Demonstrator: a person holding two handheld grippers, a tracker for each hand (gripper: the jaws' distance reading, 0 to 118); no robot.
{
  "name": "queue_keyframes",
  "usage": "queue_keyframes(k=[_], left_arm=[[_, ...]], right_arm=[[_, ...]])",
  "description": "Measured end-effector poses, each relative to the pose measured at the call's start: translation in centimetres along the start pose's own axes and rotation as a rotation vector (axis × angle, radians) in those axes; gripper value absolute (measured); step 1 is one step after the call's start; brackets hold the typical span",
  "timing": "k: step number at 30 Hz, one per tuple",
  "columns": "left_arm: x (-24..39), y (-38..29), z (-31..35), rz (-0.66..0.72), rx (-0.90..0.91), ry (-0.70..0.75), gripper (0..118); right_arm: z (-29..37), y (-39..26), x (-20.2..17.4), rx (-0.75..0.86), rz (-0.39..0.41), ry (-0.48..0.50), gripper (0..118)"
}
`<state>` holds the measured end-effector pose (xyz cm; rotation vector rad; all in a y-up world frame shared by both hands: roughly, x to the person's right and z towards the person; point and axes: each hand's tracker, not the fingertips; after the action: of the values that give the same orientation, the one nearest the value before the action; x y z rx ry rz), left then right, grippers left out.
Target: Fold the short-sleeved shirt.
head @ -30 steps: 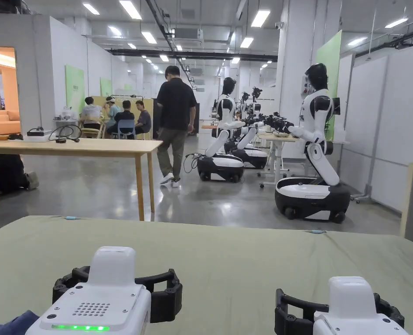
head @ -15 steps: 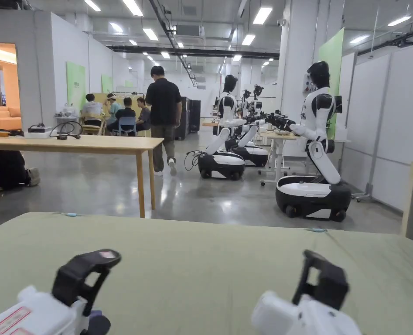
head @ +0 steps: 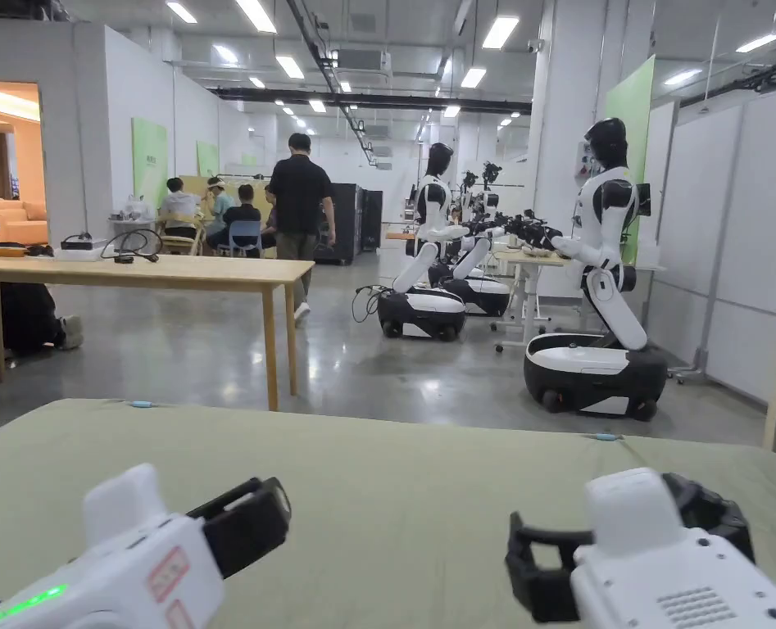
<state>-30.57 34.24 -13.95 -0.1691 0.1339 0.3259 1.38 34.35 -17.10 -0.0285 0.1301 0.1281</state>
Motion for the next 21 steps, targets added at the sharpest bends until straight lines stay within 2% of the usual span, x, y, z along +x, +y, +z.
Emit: queue_keyframes(k=[1,2,4,5,7,11,13,18,21], left_arm=[[1.4,-0.1,0.0,-0.142,0.048,0.038,118],[2.4,-0.4,0.0,-0.21,0.058,0.061,118],[3.5,-0.7,-0.1,-0.328,0.083,0.098,118],[3.7,-0.8,-0.2,-0.339,0.083,0.102,118],[3.3,-0.7,-0.2,-0.302,0.077,0.082,118],[3.1,-0.7,-0.3,-0.322,0.068,0.066,118],[2.8,-0.6,-0.3,-0.285,0.046,0.017,118],[2.8,-0.5,-0.1,-0.276,0.051,0.024,118],[3.0,-0.3,-0.1,-0.289,0.033,0.001,118]], right_arm=[[-0.1,0.1,0.9,-0.02,-0.107,-0.018,118],[-0.1,0.1,1.7,-0.029,-0.185,-0.023,118],[-0.2,-0.3,2.8,-0.025,-0.244,-0.055,118],[-0.2,-0.3,2.8,-0.024,-0.244,-0.071,118],[-0.2,-0.4,3.0,-0.029,-0.187,-0.062,118],[-0.1,-0.5,1.9,-0.032,-0.028,-0.099,118],[-0.1,-0.7,1.4,-0.032,-0.022,-0.096,118],[-0.1,-1.0,1.2,-0.043,-0.015,-0.08,118],[-0.1,-1.0,1.4,-0.046,-0.06,-0.063,118]])
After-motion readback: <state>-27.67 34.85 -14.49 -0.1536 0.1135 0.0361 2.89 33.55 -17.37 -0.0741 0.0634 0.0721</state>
